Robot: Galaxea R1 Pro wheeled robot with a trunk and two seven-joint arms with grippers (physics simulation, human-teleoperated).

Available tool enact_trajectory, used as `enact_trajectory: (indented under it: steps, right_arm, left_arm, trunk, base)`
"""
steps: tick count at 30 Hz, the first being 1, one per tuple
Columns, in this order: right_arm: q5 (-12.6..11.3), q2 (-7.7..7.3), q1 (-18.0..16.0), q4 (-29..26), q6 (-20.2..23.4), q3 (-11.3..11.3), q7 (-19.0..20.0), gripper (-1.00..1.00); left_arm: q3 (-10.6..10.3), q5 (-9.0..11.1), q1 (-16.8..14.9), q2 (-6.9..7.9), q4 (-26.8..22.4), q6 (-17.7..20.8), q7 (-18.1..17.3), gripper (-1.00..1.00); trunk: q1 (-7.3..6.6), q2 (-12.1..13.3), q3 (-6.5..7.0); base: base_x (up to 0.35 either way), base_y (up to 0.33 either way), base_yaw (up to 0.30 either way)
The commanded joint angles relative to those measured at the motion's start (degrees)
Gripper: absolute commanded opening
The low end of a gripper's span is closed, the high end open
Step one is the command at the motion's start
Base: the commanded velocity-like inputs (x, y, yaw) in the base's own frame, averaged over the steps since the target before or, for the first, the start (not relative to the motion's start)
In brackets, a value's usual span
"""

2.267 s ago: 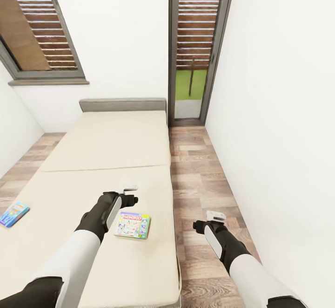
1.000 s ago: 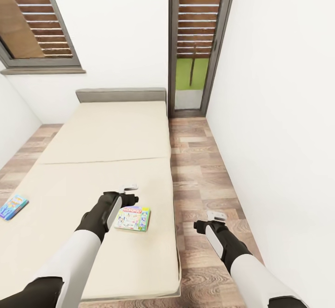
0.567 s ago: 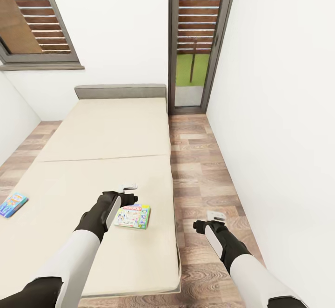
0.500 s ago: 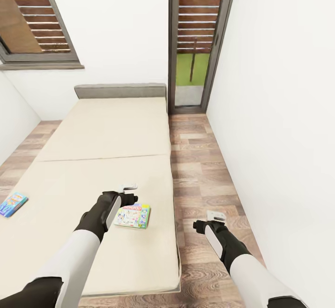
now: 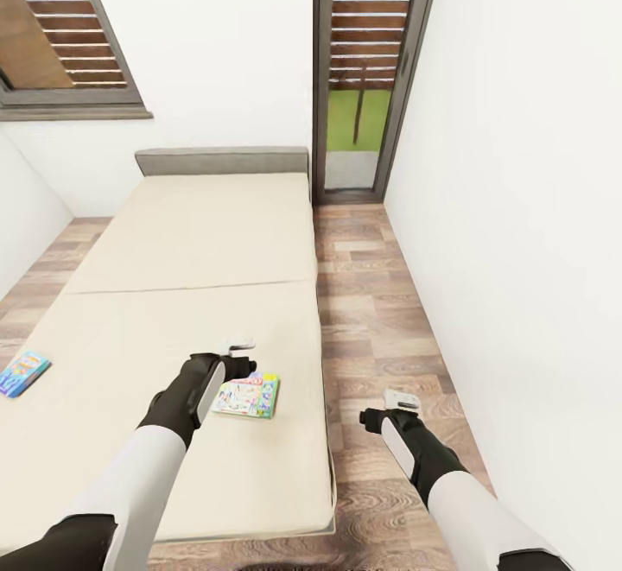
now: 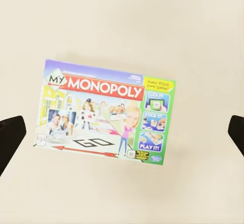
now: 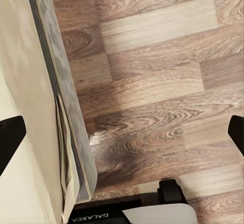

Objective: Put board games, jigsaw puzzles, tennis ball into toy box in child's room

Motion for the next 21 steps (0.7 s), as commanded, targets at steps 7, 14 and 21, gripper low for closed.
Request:
enact_trajectory:
  steps: [7,14,21]
  right_arm:
    - [-0.5,0.13,0.0,-0.1,0.3,0.5,-0.5,1.00]
    - [-0.3,0.21,0.0,-0.1,0.3,0.5,-0.5,1.00]
    - [-0.3,0.27,0.0,-0.1,0.3,0.6,-0.5,1.00]
  left_arm:
    - [0.2,0.1,0.0,-0.13,-0.3,0.3,0.2,1.00]
    - [0.1,0.1,0.0,-0.26,-0.4,0.3,0.2,1.00]
    - [-0.1,0.1,-0.1,-0.08,-0.9,0.2,-0.1,1.00]
  trunk:
    - [0.02,-0.1,-0.73]
    - [0.02,-0.1,-1.38]
    - [0.02,-0.1,-1.89]
  base:
    - [0.000,0.000,0.000]
    - [0.000,0.000,0.000]
    - [0.000,0.000,0.000]
